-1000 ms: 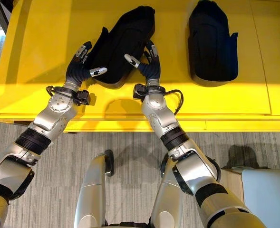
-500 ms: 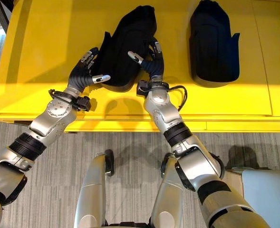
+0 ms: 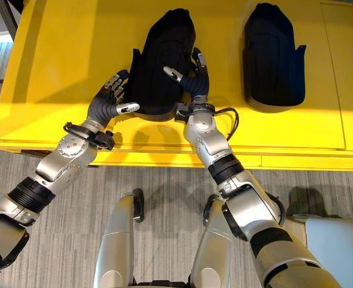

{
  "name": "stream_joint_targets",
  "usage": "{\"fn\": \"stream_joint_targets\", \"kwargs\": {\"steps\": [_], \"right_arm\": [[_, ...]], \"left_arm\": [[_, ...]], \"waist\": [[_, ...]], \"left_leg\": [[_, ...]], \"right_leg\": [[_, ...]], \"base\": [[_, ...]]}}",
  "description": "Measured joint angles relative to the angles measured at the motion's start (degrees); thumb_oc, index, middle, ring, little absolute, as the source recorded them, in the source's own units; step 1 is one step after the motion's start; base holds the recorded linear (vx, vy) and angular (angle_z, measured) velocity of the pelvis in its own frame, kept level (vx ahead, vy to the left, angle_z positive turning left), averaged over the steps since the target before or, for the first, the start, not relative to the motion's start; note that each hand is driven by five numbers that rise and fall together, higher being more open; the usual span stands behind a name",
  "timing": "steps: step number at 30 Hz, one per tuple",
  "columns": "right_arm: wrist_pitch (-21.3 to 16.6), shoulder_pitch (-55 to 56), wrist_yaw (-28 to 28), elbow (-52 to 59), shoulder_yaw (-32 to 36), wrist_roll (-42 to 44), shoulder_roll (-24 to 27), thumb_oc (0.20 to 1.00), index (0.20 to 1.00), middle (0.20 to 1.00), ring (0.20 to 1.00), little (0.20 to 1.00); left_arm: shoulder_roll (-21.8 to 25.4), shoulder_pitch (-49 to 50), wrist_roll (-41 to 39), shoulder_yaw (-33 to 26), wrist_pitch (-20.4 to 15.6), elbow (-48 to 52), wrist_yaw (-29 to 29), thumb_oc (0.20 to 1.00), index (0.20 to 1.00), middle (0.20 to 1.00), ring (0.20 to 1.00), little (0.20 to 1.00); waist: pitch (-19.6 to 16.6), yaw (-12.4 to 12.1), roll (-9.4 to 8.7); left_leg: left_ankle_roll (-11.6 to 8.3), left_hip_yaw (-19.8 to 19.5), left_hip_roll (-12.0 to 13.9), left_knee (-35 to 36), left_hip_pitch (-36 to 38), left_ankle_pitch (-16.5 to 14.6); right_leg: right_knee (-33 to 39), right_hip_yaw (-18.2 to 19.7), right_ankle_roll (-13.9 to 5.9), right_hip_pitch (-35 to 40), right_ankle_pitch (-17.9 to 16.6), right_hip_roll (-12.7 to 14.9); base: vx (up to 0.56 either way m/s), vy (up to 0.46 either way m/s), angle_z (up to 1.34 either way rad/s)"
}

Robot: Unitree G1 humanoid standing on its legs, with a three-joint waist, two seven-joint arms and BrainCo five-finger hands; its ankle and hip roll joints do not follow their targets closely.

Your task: Move parts from the plastic box to the shelf.

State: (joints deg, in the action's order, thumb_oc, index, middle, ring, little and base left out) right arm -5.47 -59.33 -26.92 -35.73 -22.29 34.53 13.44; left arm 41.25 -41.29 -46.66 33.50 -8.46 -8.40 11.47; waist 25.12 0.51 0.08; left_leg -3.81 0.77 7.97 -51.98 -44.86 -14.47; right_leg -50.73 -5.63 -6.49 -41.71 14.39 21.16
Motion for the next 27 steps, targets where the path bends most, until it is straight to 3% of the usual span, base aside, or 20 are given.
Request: {"fn": "stream_joint_targets", "kwargs": {"steps": [27], "right_arm": [[0.36, -6.48, 0.17, -8.6, -1.25, -1.1, 0.15, 1.0, 1.0, 1.0, 1.0, 1.0]], "left_arm": [[-1.74, 1.01, -0.1, -1.4, -1.38, 0.22, 0.35, 1.0, 1.0, 1.0, 1.0, 1.0]], "waist": [[0.15, -1.0, 0.13]], "left_leg": [[-0.11, 0.02, -0.06, 0.95, 0.21, 0.46]], "right_leg": [[0.24, -0.14, 0.0, 0.0, 0.0, 0.09]], "base": [[0.0, 0.0, 0.0]]}}
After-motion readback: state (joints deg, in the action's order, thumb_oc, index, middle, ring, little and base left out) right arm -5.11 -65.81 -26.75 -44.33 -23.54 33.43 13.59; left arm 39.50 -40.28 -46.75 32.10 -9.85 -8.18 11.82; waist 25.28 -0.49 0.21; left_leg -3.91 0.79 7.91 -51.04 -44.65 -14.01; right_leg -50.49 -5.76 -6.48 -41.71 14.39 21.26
